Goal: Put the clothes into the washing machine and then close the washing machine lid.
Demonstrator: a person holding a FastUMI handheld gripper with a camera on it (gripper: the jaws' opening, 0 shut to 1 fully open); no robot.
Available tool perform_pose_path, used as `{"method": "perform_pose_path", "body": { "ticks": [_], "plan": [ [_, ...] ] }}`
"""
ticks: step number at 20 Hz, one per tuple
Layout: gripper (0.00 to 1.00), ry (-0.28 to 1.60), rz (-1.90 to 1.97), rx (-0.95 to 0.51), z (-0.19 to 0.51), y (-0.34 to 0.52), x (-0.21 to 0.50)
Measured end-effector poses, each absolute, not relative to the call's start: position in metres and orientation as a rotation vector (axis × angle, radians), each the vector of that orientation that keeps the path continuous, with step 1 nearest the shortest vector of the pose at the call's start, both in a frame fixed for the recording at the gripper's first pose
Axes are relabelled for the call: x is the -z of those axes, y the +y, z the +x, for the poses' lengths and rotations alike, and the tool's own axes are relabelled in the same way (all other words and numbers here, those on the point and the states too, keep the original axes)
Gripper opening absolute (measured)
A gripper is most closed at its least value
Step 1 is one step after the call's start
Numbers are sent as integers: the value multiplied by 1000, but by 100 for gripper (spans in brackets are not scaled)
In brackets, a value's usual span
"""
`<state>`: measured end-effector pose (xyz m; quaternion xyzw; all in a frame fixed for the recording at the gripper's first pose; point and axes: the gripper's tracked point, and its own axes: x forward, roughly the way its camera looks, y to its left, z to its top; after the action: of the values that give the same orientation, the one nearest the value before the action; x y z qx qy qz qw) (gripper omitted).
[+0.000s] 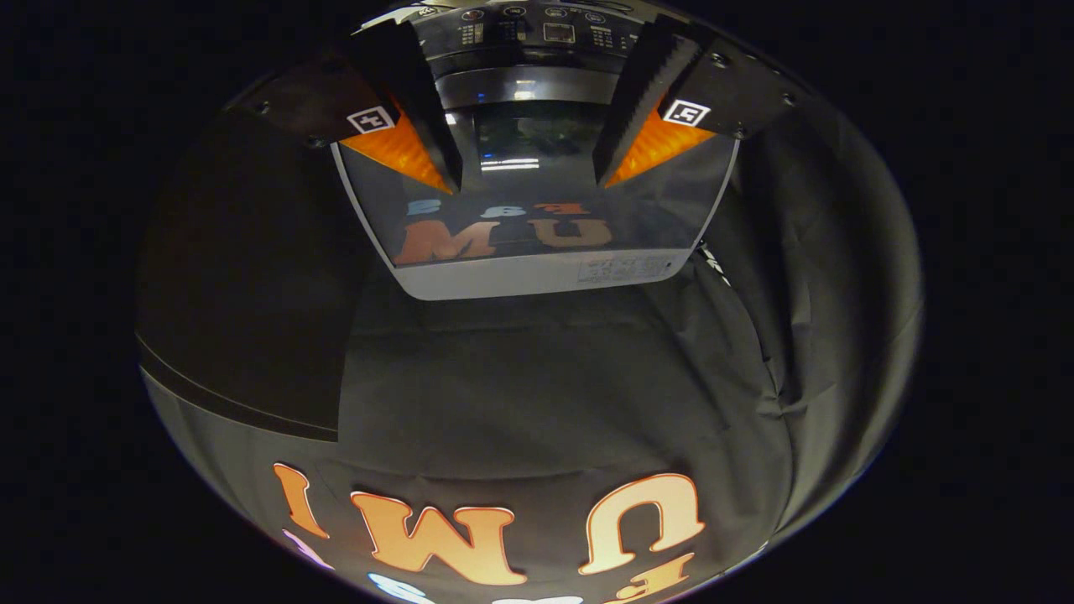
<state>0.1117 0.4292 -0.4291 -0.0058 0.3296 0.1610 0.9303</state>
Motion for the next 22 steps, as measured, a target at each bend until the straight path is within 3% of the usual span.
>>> {"method": "perform_pose_path", "body": {
  "ticks": [5,13,22],
  "plan": [
    [100,633,-16,-341,118,429,401],
    [100,422,-25,-369,109,398,265],
    [99,240,6,-378,68,268,134]
  ]
}}
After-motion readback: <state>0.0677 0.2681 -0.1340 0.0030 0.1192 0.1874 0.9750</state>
